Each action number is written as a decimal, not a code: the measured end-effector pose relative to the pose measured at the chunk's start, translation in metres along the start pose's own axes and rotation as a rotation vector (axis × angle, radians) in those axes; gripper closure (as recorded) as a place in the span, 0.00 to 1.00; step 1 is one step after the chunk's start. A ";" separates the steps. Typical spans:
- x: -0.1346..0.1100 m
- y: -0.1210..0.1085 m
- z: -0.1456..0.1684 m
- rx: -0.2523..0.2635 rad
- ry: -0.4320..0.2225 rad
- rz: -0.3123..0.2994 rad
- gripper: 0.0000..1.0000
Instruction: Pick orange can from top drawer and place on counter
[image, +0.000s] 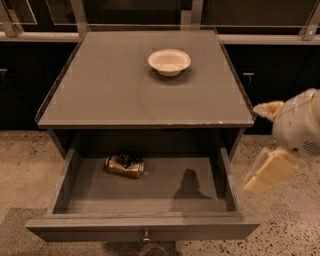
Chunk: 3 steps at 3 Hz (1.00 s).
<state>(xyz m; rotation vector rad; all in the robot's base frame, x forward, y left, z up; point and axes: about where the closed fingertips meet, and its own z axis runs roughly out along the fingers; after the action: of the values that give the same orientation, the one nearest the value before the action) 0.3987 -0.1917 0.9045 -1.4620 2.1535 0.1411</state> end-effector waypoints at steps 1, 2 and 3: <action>0.009 0.030 0.094 -0.111 -0.060 0.092 0.00; 0.021 0.038 0.112 -0.122 -0.050 0.110 0.00; 0.023 0.046 0.118 -0.109 -0.094 0.162 0.00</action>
Offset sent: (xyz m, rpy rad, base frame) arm 0.0051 0.0353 -0.0798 0.1105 0.0878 -0.0125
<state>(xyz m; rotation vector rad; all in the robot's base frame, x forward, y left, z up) 0.3945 -0.1488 0.7835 -1.3099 2.2153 0.3829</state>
